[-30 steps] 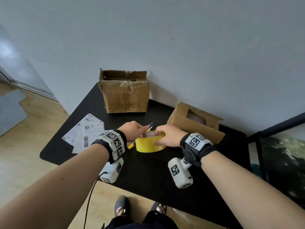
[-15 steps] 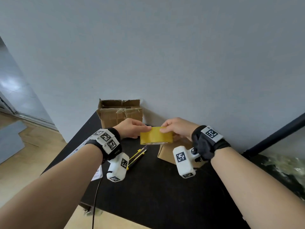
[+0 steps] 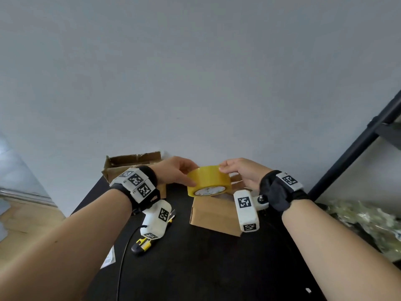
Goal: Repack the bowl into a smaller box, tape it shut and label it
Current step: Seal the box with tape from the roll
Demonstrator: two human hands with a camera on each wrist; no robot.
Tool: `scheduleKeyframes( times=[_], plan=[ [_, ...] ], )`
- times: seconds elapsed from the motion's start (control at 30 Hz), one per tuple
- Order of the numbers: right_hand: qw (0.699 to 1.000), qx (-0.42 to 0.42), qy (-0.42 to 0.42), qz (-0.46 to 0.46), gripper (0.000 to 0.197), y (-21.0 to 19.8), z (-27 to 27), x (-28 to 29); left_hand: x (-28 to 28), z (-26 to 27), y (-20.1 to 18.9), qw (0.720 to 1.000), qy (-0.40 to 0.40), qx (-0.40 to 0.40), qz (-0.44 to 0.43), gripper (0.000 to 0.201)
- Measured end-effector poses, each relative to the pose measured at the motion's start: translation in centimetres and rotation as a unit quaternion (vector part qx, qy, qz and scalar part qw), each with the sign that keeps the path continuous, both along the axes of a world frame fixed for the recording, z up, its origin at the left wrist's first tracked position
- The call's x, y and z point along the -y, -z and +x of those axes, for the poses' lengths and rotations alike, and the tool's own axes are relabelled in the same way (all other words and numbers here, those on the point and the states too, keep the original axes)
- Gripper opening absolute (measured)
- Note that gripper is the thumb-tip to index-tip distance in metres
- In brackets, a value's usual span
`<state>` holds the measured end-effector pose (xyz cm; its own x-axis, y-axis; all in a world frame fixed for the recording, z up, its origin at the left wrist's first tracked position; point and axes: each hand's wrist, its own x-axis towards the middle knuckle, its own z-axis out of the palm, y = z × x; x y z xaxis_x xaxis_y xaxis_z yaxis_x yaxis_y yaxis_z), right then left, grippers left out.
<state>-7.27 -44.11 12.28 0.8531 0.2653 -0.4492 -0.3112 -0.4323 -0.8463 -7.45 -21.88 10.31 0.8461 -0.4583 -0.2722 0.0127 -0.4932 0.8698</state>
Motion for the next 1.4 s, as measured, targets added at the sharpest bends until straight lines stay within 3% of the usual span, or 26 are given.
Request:
scheduleKeyframes(
  times=[0.07, 0.17, 0.27, 0.57, 0.7, 0.9, 1.07, 1.4],
  plan=[
    [0.997, 0.077, 0.011, -0.002, 0.011, 0.0, 0.0, 0.5, 1.4, 0.0, -0.4, 0.999, -0.029, 0.024, -0.013, 0.026],
    [0.969, 0.233, 0.014, -0.076, 0.026, -0.3, 0.0, 0.3, 3.5, 0.4, -0.5, 0.991, -0.102, 0.082, -0.014, 0.021],
    [0.951, 0.292, 0.063, -0.083, 0.023, 0.1, -0.1, -0.4, 4.7, 0.9, -0.4, 0.984, -0.152, 0.095, -0.019, 0.022],
    [0.945, 0.308, 0.08, -0.076, 0.02, 0.3, 0.5, 0.1, 6.0, 1.5, -0.4, 0.979, -0.172, 0.103, -0.02, 0.025],
    [0.945, 0.313, 0.045, -0.08, 0.016, -0.2, 0.6, 0.0, 6.1, 2.0, -0.5, 0.977, -0.182, 0.11, -0.036, 0.028],
    [0.927, 0.328, 0.172, -0.055, 0.019, 0.0, 2.1, 1.0, 5.5, 3.1, -1.1, 0.971, -0.203, 0.094, -0.081, 0.026],
    [0.918, 0.362, 0.155, -0.044, 0.02, 0.1, 1.8, 0.1, 6.0, 3.9, -1.2, 0.962, -0.226, 0.09, -0.121, 0.036],
    [0.901, 0.395, 0.171, -0.052, 0.008, -1.0, 3.0, -0.3, 5.9, 5.0, -2.0, 0.958, -0.231, 0.071, -0.155, 0.034]
  ],
)
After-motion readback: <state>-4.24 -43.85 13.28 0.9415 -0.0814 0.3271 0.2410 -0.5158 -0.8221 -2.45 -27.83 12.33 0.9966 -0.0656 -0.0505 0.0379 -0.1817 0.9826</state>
